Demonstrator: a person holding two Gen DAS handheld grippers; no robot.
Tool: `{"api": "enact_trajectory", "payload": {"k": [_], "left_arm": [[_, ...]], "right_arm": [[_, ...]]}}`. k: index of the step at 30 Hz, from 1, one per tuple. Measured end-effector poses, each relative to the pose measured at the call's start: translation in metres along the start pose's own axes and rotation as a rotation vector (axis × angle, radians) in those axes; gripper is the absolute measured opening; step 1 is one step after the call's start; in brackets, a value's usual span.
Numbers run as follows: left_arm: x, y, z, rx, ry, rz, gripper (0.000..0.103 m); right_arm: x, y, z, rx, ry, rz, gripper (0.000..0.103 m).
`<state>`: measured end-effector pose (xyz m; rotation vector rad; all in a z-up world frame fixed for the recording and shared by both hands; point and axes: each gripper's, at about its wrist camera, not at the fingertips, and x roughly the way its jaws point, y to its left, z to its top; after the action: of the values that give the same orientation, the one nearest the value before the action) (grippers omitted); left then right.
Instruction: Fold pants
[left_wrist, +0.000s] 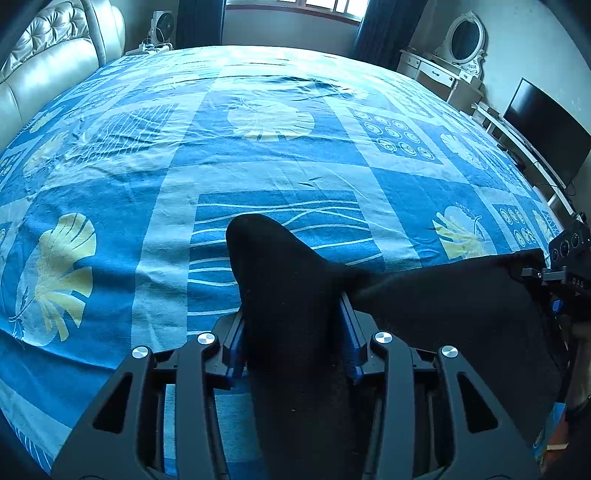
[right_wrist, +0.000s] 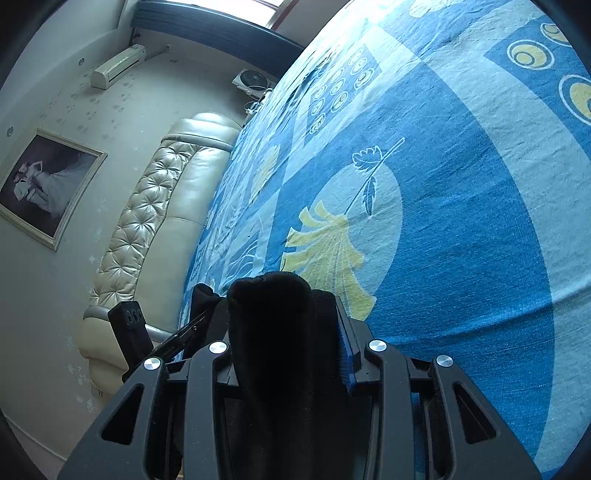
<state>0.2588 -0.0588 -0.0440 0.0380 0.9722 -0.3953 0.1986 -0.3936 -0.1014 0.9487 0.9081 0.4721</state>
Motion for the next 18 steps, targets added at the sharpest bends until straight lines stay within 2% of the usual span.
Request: {"api": "enact_trajectory", "payload": {"k": [9, 11, 13, 16, 18], "left_arm": [[0.000, 0.001, 0.000, 0.000, 0.001, 0.002, 0.043], [0.000, 0.000, -0.001, 0.005, 0.000, 0.009, 0.049], [-0.003, 0.001, -0.002, 0.006, -0.014, 0.034, 0.062], [-0.011, 0.005, -0.005, -0.009, -0.019, 0.027, 0.070], [-0.019, 0.008, -0.010, -0.032, -0.013, 0.009, 0.071]], "right_arm": [[-0.002, -0.001, -0.001, 0.002, -0.002, 0.005, 0.037], [-0.004, -0.001, 0.000, 0.004, -0.002, 0.019, 0.040], [-0.008, 0.000, -0.001, 0.010, -0.008, 0.036, 0.048], [-0.016, 0.003, -0.002, 0.021, -0.018, 0.043, 0.058], [-0.023, 0.006, -0.007, 0.020, -0.026, 0.037, 0.064]]}}
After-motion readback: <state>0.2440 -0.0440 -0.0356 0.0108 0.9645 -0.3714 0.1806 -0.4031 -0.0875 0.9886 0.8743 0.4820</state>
